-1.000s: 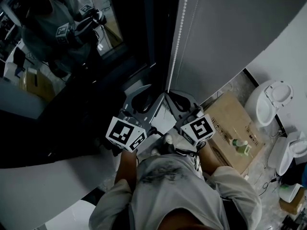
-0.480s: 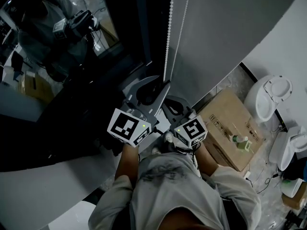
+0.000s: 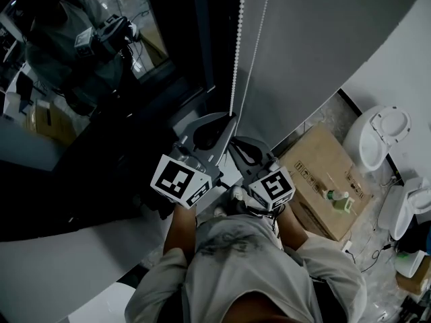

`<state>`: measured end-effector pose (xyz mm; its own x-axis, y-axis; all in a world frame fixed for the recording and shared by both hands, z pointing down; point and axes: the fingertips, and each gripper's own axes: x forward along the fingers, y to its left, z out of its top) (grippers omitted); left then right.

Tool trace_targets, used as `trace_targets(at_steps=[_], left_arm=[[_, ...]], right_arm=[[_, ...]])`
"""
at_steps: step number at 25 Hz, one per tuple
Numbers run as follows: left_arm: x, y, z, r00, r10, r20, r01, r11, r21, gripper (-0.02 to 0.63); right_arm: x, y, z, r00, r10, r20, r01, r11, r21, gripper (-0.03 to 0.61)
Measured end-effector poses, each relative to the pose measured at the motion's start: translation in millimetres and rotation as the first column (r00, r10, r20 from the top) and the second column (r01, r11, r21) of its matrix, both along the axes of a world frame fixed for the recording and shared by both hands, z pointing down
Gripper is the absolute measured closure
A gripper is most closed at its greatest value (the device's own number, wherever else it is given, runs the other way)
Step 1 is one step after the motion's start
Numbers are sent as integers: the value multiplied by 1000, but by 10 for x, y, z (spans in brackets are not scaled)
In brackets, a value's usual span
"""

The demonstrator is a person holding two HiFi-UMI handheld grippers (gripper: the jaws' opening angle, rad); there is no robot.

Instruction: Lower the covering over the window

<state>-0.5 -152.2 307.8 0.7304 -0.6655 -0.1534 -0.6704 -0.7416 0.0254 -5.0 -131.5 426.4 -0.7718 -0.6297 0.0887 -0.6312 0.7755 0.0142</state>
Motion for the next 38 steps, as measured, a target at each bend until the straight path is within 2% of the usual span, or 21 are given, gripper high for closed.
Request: trace_targets(at_steps=[6,11,15,18,20,24,32,38], left_arm=[[-66,46,8,999,19,-50,-20,1000,-22,604],[-13,50,186,1000,3,16,-3,999,-35,606],[0,76,261,1000,-1,-22,0,999,-52,606],[11,66,322,1000,-10,25,12,999,-53,606],[21,64,524,997,-15,74,21,996,-82,606],[35,113,945,996,-13,89,27,987,-159,606],[33,134,1324,989,-23,149,54,977,-208,606],[43,177,1588,988,-13,156,54,964,-262,606]], right_arm=[[137,0,-431,994,21,108,-27,998,50,558],[260,5,-874,987,34,158,-55,990,128,558],[317,62,-1197,979,10,204,-56,974,219,558],[325,82,-1316,982,8,188,-56,966,253,544],[298,90,-1390,980,0,197,-54,962,269,505],[233,77,-1409,982,-12,186,-41,960,276,483],[163,66,-1375,980,-24,195,-28,965,260,460],[107,50,-1357,982,-32,185,-17,966,258,456]])
